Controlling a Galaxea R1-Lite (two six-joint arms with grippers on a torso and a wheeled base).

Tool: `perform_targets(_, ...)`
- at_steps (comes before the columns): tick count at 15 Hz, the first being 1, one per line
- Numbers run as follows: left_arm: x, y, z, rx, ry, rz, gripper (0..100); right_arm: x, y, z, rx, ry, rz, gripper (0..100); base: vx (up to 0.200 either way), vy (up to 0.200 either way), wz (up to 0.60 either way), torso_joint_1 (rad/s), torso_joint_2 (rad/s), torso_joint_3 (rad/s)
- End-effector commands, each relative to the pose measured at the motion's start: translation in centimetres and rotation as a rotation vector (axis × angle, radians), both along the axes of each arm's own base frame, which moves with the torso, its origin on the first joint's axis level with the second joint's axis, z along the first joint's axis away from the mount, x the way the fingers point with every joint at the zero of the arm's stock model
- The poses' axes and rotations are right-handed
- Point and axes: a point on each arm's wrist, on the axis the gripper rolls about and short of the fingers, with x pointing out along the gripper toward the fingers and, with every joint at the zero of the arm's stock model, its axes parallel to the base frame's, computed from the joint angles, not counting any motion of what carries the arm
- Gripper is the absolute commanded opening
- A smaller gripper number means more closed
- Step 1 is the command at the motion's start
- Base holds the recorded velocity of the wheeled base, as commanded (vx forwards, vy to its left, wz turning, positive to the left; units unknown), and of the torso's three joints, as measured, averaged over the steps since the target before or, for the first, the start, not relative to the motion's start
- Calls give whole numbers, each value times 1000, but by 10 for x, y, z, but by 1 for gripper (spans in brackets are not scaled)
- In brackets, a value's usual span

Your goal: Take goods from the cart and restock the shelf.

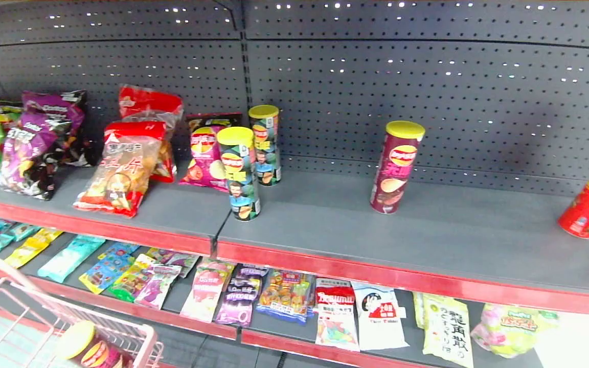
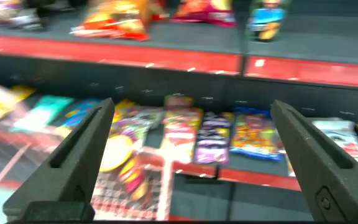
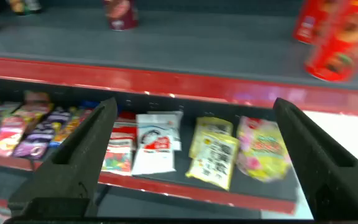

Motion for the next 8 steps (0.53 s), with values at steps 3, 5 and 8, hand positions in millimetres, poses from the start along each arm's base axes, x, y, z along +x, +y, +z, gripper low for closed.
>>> perform_targets(3,0,0,0,0,1,1,100,0,0,0,1,-1,0,100,0,0,600,-1,4,2)
perform_targets(5,0,0,0,0,1,1,100,0,0,0,1,-1,0,100,0,0,600,0,0,2)
perform_targets(8,0,0,0,0,1,2,100,0,0,0,1,-1,0,100,0,0,600,2,4,1)
